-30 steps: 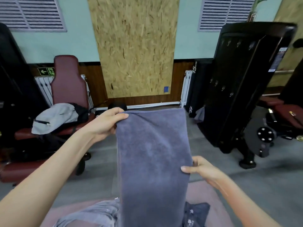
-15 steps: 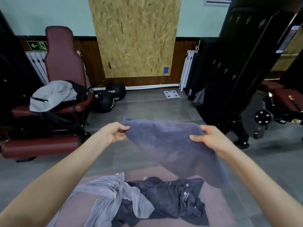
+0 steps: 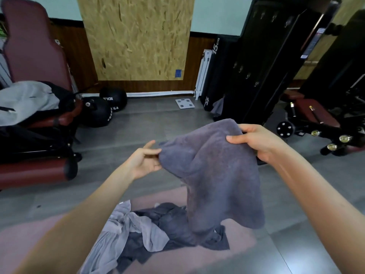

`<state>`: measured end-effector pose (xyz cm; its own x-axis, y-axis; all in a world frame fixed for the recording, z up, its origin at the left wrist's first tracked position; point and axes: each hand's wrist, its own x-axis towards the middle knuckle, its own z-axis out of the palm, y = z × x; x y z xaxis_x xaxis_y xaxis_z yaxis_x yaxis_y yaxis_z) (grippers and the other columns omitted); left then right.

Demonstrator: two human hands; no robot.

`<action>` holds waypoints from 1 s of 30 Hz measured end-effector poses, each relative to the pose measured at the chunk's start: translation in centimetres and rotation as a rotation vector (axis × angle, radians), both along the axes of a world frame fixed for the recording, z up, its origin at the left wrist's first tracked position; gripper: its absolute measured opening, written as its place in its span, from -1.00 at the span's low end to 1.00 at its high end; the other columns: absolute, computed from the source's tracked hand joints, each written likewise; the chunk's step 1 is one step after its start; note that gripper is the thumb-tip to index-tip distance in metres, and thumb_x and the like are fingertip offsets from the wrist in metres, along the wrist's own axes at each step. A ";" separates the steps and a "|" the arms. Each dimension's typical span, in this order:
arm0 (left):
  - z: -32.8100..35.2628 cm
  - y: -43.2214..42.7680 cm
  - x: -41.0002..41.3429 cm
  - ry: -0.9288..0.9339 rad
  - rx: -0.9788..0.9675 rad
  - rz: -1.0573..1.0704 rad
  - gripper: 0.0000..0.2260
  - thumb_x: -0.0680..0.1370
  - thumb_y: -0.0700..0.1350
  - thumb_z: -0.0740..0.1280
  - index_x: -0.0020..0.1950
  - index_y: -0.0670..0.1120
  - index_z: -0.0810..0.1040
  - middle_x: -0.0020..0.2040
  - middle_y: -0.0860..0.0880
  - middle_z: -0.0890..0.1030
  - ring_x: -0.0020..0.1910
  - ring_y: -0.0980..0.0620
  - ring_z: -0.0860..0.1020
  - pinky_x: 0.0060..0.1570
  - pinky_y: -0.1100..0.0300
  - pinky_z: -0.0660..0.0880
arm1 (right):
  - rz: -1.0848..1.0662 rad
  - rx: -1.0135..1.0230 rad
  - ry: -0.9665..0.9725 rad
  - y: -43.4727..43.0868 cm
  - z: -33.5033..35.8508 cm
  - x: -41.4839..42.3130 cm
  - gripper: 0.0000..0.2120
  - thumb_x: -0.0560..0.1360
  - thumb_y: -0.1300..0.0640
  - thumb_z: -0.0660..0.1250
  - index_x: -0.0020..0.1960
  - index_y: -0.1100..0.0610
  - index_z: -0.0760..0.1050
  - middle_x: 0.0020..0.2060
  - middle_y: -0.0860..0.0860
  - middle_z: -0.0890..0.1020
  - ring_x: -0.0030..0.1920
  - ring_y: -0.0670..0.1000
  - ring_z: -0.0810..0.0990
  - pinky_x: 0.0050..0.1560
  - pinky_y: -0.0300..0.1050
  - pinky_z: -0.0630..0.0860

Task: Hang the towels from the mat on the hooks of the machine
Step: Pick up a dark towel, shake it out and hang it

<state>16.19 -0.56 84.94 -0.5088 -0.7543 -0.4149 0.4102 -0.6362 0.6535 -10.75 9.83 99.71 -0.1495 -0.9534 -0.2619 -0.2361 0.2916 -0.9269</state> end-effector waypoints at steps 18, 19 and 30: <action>-4.0 -3.1 -14.6 -0.416 -0.091 0.061 -0.64 0.58 -0.36 0.14 0.22 0.06 0.33 -0.14 -0.06 0.52 -0.26 0.01 0.50 -0.38 0.14 0.53 | -0.163 0.130 -0.206 -4.0 -8.4 -13.6 -0.74 0.43 0.39 0.35 0.07 0.15 0.59 -0.18 0.05 0.67 -0.23 -0.03 0.66 -0.32 -0.25 0.58; -3.9 -3.5 -15.9 -0.429 -0.082 0.052 -0.65 0.57 -0.35 0.15 0.22 0.04 0.35 -0.16 -0.07 0.52 -0.28 0.00 0.50 -0.35 0.14 0.51 | -0.173 0.135 -0.225 -4.5 -8.9 -15.1 -0.75 0.44 0.39 0.34 0.06 0.15 0.59 -0.17 0.06 0.67 -0.22 -0.03 0.65 -0.32 -0.25 0.58; -2.7 -10.4 -25.0 -0.635 0.025 -0.555 -0.33 0.38 -0.49 0.31 0.30 0.11 0.27 0.10 -0.09 0.54 -0.22 0.01 0.49 -0.31 0.22 0.38 | -0.169 0.160 -0.245 -11.2 -12.2 -27.2 -0.82 0.43 0.41 0.34 -0.12 0.16 0.60 -0.22 0.07 0.66 -0.18 0.02 0.63 -0.14 -0.14 0.57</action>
<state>-8.83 -10.93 82.22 -0.4674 -0.4503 -0.7608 -0.4071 -0.6543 0.6373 -37.95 -1.38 87.55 -0.2161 -0.8642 -0.4543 0.0522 0.4544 -0.8892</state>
